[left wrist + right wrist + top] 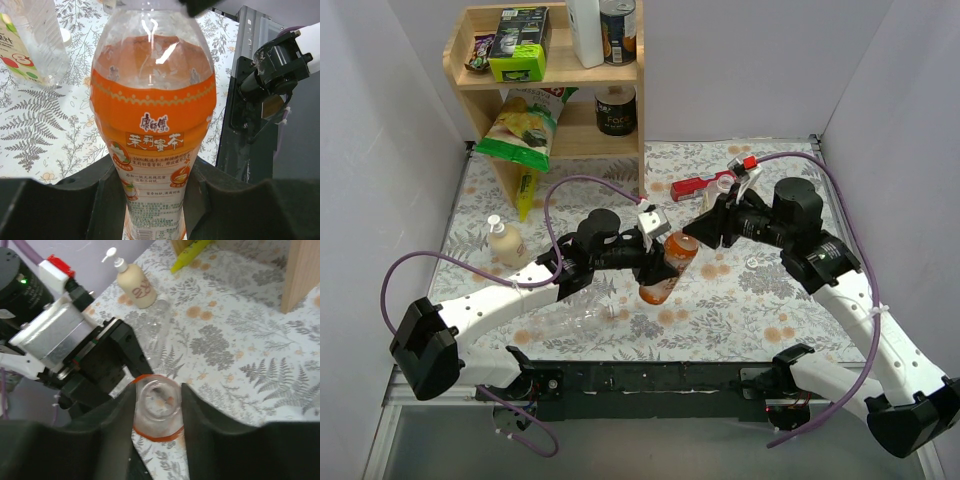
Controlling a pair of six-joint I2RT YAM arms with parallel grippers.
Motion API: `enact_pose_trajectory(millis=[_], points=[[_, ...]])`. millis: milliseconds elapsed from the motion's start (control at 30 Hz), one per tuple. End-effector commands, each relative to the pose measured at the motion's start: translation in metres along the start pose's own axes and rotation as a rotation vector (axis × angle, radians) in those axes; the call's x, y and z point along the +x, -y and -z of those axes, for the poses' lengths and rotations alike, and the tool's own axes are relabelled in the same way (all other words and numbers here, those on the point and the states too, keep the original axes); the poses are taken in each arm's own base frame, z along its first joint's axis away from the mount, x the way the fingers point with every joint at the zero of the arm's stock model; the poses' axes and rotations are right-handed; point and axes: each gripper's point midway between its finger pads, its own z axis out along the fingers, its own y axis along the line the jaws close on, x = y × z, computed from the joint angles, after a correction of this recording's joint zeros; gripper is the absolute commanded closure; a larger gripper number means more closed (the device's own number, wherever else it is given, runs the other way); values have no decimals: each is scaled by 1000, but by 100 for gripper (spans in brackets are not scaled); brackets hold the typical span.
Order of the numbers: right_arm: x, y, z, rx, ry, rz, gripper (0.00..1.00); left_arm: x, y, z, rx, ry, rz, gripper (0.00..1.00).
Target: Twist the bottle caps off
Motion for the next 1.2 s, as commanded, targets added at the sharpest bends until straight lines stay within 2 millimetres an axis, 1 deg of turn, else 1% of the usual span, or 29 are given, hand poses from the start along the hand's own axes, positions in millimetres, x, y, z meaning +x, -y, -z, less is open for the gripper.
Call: enact_pose_trajectory(millis=[0, 67, 100, 133, 167, 200, 233, 267, 300, 333, 367, 400, 433, 467, 500, 533, 567, 600, 633, 667, 700, 733, 767, 800, 833, 967, 1033, 1100, 1167], points=[[-2, -4, -5, -27, 13, 36, 74, -19, 3, 2, 0, 44, -41, 66], [-2, -2, -4, -18, 17, 43, 92, -18, 2, 1, -4, 41, -40, 62], [-2, 3, -3, 14, 21, 48, 99, -18, 1, 1, -8, 41, -32, 56], [-4, 7, -1, 40, 24, 57, 99, -18, -1, 1, -19, 42, -30, 47], [-4, 10, 2, 70, 25, 67, 99, -18, 0, 1, -17, 45, -29, 26], [-2, 23, 6, 145, 18, 81, 99, -19, 0, 1, -20, 48, -28, 19], [-3, 28, 11, 186, 21, 88, 99, -18, -1, 1, -23, 47, -25, 15], [-3, 33, 15, 224, 27, 99, 99, -20, -1, 2, -27, 51, -24, 2], [-2, 48, 22, 309, 26, 112, 99, -21, -2, 2, -33, 55, -23, 2], [2, 55, 25, 348, 23, 121, 99, -21, -2, 3, -38, 54, -22, 2], [2, 59, 30, 379, 35, 132, 99, -21, -6, 3, -59, 53, -21, 2], [1, 70, 35, 438, 43, 152, 99, -23, -9, 5, -77, 56, -20, 2], [3, 75, 37, 464, 43, 160, 99, -22, -13, 5, -96, 53, -20, 2], [8, 79, 37, 476, 39, 169, 99, -25, -21, 7, -144, 60, -16, 2], [8, 89, 41, 530, 46, 179, 99, -30, -29, 9, -180, 73, -10, 2], [6, 92, 42, 542, 60, 202, 99, -32, -37, 12, -220, 81, -1, 2], [9, 100, 44, 575, 61, 213, 99, -26, -51, 17, -293, 64, 30, 2], [9, 103, 45, 589, 68, 226, 99, -29, -59, 20, -332, 71, 38, 2], [1, 105, 44, 599, 105, 255, 99, -29, -66, 23, -368, 76, 45, 2], [7, 114, 46, 633, 106, 261, 99, -29, -74, 27, -407, 79, 62, 2], [6, 117, 47, 648, 122, 271, 99, -30, -86, 32, -478, 89, 68, 2], [1, 119, 47, 659, 150, 292, 99, -29, -91, 35, -508, 88, 75, 2], [0, 123, 49, 682, 162, 300, 99, -28, -95, 36, -528, 88, 78, 2], [6, 129, 47, 693, 153, 302, 99, -28, -103, 41, -581, 92, 86, 2], [6, 131, 47, 701, 157, 305, 99, -25, -108, 41, -599, 84, 91, 2], [15, 143, 38, 722, 123, 306, 99, -16, -116, 39, -628, 52, 111, 2], [23, 148, 35, 726, 116, 304, 99, -16, -116, 38, -623, 53, 111, 2], [21, 149, 35, 732, 138, 306, 99, -14, -117, 37, -623, 49, 109, 2], [24, 152, 36, 737, 135, 335, 99, -14, -117, 37, -623, 49, 108, 2]])
